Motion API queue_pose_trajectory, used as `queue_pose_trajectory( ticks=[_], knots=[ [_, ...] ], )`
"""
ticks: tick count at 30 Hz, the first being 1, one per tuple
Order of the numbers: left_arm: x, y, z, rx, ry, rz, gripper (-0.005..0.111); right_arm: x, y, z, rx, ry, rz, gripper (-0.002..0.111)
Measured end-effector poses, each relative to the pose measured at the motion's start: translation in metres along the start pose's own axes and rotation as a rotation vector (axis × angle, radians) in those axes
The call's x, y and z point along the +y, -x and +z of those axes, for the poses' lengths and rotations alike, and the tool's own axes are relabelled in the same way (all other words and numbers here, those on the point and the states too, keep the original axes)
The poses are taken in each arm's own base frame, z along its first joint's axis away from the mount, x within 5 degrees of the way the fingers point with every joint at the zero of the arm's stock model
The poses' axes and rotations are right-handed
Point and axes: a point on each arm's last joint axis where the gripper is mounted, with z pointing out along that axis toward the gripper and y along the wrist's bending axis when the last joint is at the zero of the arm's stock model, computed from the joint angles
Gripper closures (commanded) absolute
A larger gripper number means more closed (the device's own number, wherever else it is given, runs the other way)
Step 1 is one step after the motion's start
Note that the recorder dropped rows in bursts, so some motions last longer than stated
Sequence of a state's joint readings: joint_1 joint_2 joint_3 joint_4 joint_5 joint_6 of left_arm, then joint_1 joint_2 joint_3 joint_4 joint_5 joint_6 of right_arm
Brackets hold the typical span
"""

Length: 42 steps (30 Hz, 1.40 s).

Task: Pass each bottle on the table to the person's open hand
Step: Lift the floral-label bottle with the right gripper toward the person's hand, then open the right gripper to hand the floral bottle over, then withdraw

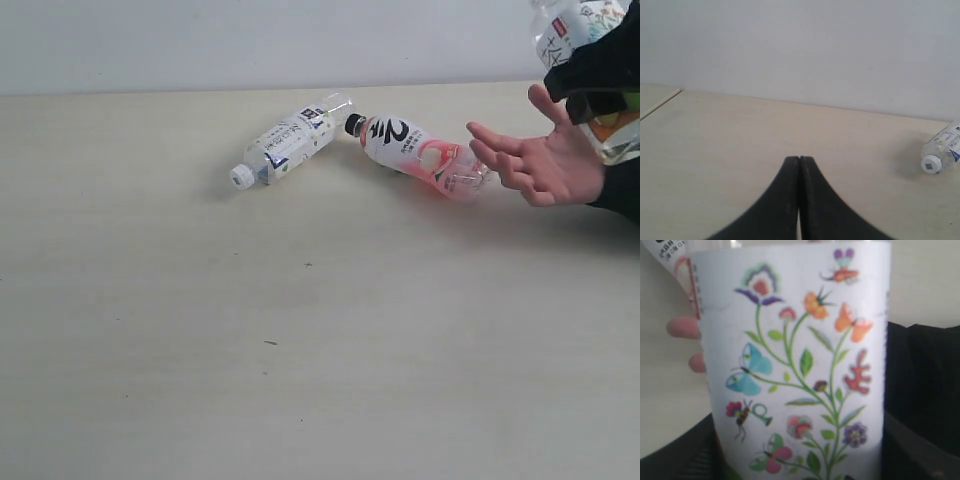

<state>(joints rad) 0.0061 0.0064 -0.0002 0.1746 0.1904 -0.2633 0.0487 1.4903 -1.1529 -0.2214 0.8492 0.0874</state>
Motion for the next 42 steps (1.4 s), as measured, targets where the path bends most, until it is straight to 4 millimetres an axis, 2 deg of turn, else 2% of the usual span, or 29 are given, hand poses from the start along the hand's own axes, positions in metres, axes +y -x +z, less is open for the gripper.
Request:
queue_pose_trajectory(
  ticks=[6, 15, 24, 30, 32, 33, 38, 42],
  knots=[
    [0.0, 0.0, 0.0, 0.0, 0.0, 0.0, 0.107, -0.005, -0.002, 0.036, 0.105, 0.042, 0.031, 0.108],
    [0.0, 0.0, 0.0, 0.0, 0.0, 0.0, 0.107, 0.003, -0.005, 0.068, 0.184, 0.072, 0.042, 0.108],
    [0.0, 0.0, 0.0, 0.0, 0.0, 0.0, 0.107, 0.006, -0.011, 0.086, 0.265, 0.076, 0.033, 0.108],
    [0.0, 0.0, 0.0, 0.0, 0.0, 0.0, 0.107, 0.006, -0.012, 0.087, 0.27, 0.076, 0.033, 0.105],
    [0.0, 0.0, 0.0, 0.0, 0.0, 0.0, 0.107, 0.006, -0.012, 0.087, 0.27, 0.076, 0.033, 0.094],
    [0.0, 0.0, 0.0, 0.0, 0.0, 0.0, 0.107, 0.006, -0.012, 0.087, 0.27, 0.076, 0.033, 0.082],
    [0.0, 0.0, 0.0, 0.0, 0.0, 0.0, 0.107, 0.006, -0.012, 0.087, 0.27, 0.076, 0.033, 0.038],
    [0.0, 0.0, 0.0, 0.0, 0.0, 0.0, 0.107, 0.006, -0.012, 0.087, 0.27, 0.076, 0.033, 0.026]
  ],
)
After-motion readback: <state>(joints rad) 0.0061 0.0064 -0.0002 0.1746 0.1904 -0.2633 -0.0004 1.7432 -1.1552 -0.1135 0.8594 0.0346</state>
